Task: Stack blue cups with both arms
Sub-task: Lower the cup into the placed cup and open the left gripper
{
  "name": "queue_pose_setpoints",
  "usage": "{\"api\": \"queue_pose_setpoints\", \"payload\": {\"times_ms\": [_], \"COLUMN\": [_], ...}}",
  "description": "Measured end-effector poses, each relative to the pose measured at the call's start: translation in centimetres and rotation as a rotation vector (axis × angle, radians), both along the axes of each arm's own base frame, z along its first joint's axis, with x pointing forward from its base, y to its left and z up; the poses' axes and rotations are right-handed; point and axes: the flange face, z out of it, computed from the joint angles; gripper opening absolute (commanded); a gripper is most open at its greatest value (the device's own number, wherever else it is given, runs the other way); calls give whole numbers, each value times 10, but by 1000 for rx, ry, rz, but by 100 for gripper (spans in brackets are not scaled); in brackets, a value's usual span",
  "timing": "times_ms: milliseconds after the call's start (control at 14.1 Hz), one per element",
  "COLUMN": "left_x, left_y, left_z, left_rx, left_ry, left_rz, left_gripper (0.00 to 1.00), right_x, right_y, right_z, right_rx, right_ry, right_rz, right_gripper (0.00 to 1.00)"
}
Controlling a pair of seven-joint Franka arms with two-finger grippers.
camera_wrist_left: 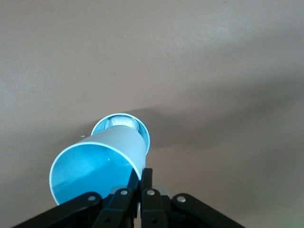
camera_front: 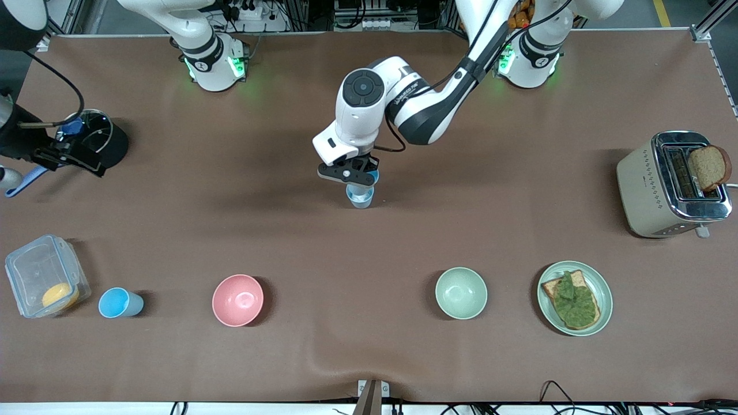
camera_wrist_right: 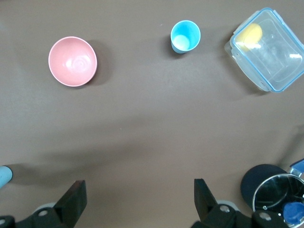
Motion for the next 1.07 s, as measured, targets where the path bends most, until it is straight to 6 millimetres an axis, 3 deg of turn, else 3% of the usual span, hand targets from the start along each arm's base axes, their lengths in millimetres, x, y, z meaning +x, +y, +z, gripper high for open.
{"api": "queue_pose_setpoints", "payload": {"times_ms": [213, 783, 996, 1067], "left_x": [4, 2, 3, 3], "left_y": [2, 0, -1, 0], "left_z": [-9, -11, -14, -16], "left_rx": [11, 14, 13, 14], "left_ry": [5, 3, -5, -5], "left_rz": [6, 3, 4, 5], "left_gripper": [0, 0, 29, 34], "right_x": [0, 4, 4, 4], "right_y": [0, 10, 13, 13], "right_z": [-1, -3, -3, -3], "right_rx": [0, -1, 0, 0], "right_ry": [4, -12, -13, -12], "right_rz": [-1, 17, 21, 19], "right_gripper": [100, 100, 100, 100]}}
